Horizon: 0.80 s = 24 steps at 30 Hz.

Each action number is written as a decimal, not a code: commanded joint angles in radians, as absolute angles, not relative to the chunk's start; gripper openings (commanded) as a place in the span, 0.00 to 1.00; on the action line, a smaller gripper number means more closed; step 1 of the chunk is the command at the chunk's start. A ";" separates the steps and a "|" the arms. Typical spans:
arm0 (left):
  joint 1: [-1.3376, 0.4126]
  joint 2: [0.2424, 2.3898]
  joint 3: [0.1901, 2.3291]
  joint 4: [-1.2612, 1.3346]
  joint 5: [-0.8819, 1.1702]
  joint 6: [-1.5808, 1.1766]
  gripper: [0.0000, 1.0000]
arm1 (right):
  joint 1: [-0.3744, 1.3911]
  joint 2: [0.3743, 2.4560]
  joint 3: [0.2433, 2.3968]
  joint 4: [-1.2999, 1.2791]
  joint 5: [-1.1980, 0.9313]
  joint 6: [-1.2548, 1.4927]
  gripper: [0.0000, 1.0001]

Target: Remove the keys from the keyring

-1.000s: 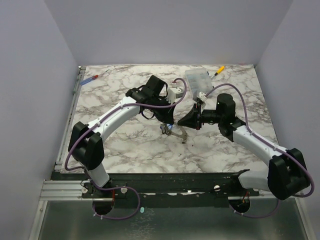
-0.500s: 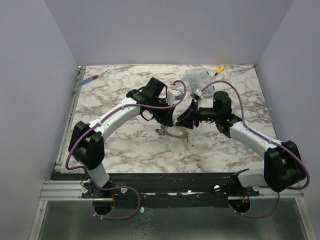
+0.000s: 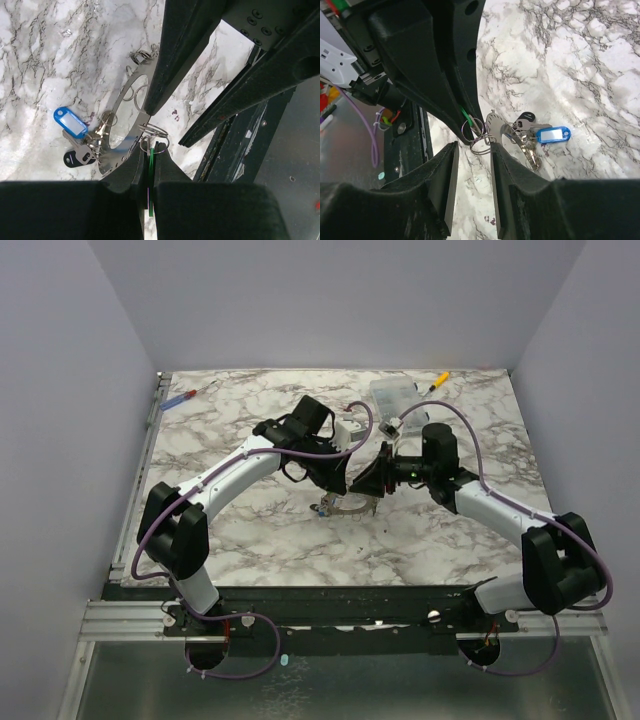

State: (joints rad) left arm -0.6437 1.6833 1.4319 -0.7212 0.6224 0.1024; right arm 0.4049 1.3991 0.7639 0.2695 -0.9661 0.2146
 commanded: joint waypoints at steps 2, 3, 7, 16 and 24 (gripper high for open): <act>-0.653 1.669 1.435 -0.705 0.661 0.114 0.00 | 0.411 1.424 0.789 0.291 -0.944 0.238 0.39; -0.655 1.670 1.436 -0.704 0.661 0.114 0.00 | 0.411 1.427 0.791 0.290 -0.941 0.238 0.39; -0.660 1.673 1.437 -0.704 0.660 0.114 0.00 | 0.412 1.443 0.800 0.288 -0.938 0.245 0.39; -0.670 1.680 1.445 -0.703 0.658 0.113 0.00 | 0.421 1.459 0.815 0.264 -0.917 0.225 0.36; -0.669 1.680 1.450 -0.703 0.651 0.108 0.00 | 0.425 1.462 0.835 0.196 -0.893 0.138 0.05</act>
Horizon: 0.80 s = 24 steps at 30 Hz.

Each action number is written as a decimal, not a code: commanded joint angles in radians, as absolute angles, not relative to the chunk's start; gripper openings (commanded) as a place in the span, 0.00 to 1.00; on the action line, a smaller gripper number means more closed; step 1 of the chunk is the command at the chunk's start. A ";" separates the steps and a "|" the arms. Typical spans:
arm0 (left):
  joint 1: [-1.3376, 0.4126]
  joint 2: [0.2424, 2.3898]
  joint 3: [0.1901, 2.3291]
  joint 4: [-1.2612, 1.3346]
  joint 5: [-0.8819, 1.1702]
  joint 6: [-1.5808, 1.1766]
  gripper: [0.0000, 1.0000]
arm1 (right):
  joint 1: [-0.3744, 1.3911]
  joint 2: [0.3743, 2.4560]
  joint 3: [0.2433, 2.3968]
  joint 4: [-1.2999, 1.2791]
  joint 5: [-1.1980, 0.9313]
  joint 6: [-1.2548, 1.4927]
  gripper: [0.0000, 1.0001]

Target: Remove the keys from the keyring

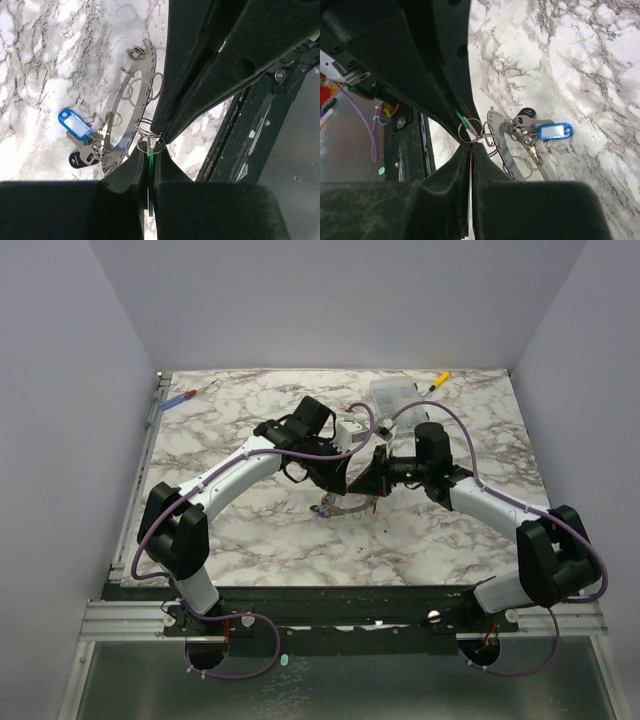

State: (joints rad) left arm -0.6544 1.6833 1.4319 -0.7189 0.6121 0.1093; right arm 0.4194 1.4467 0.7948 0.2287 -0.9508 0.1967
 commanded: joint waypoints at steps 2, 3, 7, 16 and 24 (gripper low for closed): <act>-0.664 1.680 1.449 -0.703 0.650 0.109 0.00 | 0.425 1.460 0.838 0.181 -0.903 0.121 0.01; -0.660 1.681 1.448 -0.701 0.647 0.109 0.00 | 0.425 1.458 0.840 0.176 -0.913 0.111 0.00; -0.638 1.686 1.440 -0.696 0.631 0.102 0.00 | 0.425 1.423 0.822 0.186 -0.947 0.064 0.01; -0.621 1.708 1.434 -0.677 0.641 0.077 0.00 | 0.424 1.330 0.741 0.275 -0.999 -0.083 0.01; -0.621 1.717 1.429 -0.668 0.639 0.064 0.00 | 0.426 1.293 0.698 0.292 -1.058 -0.209 0.00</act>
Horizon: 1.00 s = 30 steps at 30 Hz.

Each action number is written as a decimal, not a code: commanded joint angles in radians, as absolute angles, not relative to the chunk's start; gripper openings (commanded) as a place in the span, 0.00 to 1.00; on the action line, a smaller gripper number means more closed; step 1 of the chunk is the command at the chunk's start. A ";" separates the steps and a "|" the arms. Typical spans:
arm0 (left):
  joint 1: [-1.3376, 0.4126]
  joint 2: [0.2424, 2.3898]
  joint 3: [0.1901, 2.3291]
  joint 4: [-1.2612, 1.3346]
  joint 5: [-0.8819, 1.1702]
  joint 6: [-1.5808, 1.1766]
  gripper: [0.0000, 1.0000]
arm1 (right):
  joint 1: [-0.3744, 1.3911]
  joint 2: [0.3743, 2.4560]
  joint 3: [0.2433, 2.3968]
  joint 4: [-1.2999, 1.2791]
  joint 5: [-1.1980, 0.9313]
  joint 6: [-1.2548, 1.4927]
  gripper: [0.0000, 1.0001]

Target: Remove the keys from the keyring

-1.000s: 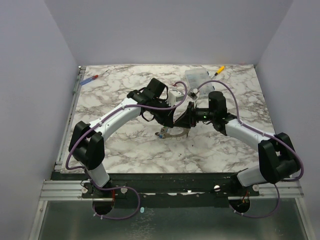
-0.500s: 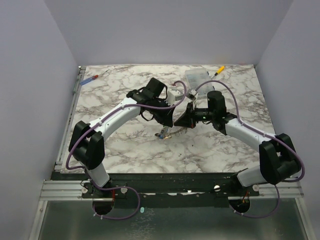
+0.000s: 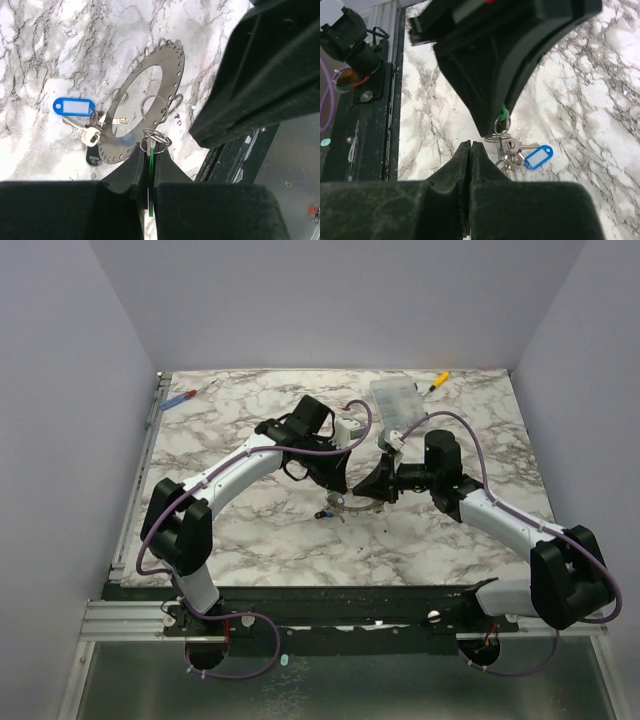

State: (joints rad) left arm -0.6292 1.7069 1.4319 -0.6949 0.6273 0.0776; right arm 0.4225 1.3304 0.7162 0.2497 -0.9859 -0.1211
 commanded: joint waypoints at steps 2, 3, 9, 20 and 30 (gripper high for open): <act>-0.621 1.719 1.427 -0.665 0.636 0.059 0.00 | 0.426 1.284 0.688 0.297 -1.070 -0.221 0.00; -0.621 1.721 1.425 -0.664 0.637 0.058 0.00 | 0.427 1.279 0.683 0.301 -1.074 -0.226 0.01; -0.621 1.719 1.420 -0.663 0.651 0.062 0.00 | 0.428 1.315 0.733 0.278 -0.962 -0.126 0.01; -0.624 1.699 1.414 -0.663 0.653 0.061 0.00 | 0.427 1.431 0.854 0.210 -0.952 0.301 0.33; -0.623 1.703 1.440 -0.641 0.661 0.004 0.00 | 0.428 1.416 0.917 0.044 -0.879 0.368 0.35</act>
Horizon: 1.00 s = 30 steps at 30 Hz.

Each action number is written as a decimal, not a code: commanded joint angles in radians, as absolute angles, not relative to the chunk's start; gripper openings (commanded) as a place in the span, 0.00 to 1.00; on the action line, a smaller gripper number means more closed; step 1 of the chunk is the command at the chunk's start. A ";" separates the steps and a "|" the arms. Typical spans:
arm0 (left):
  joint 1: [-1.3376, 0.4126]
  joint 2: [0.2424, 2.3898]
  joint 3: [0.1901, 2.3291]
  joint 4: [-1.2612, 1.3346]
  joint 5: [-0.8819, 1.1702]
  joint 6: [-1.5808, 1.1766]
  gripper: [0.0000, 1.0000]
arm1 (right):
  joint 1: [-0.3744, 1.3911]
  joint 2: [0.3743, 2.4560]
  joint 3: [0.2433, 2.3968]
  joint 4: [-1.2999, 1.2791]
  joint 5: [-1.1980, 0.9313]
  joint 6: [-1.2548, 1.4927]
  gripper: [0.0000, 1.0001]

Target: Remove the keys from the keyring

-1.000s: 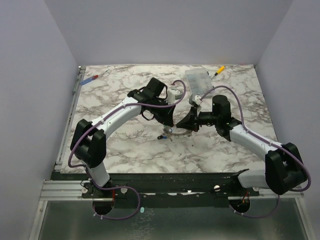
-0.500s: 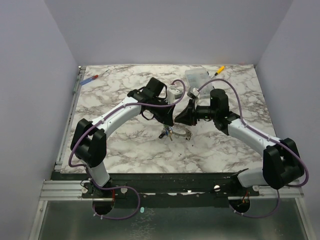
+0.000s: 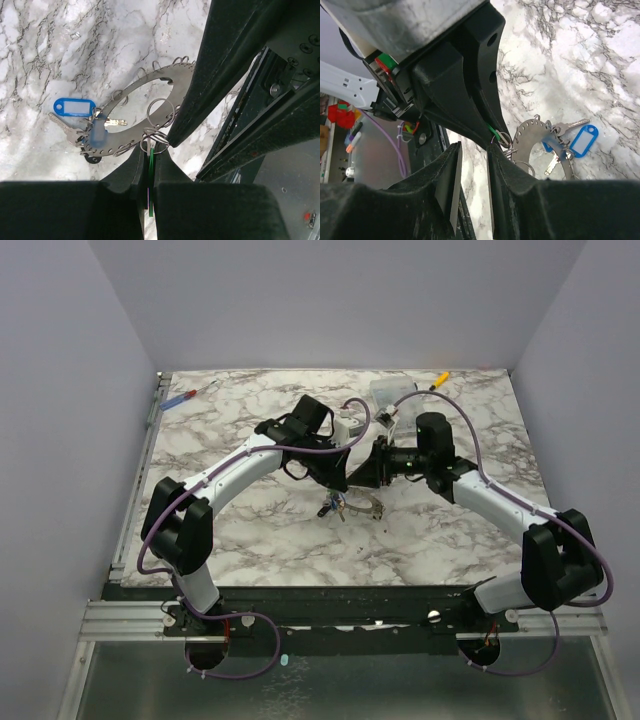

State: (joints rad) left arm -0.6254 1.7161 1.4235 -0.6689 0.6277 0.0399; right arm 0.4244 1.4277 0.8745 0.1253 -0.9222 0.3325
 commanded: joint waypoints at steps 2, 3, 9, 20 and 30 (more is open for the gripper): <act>-0.623 1.706 1.451 -0.639 0.665 0.004 0.00 | 0.427 1.410 0.923 0.018 -0.861 0.358 0.35; -0.624 1.708 1.456 -0.638 0.666 -0.020 0.00 | 0.427 1.408 0.930 0.004 -0.846 0.354 0.35; -0.622 1.704 1.470 -0.622 0.694 -0.044 0.00 | 0.426 1.404 0.945 -0.088 -0.817 0.335 0.34; -0.623 1.707 1.459 -0.612 0.722 -0.045 0.00 | 0.426 1.459 0.930 -0.027 -0.841 0.357 0.31; -0.623 1.683 1.431 -0.612 0.729 -0.029 0.00 | 0.424 1.528 0.938 0.016 -0.901 0.354 0.06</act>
State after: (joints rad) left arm -0.6147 1.7164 1.4300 -0.6472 0.6605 -0.0269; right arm 0.4236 1.4944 0.9176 -0.0090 -0.8886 0.3660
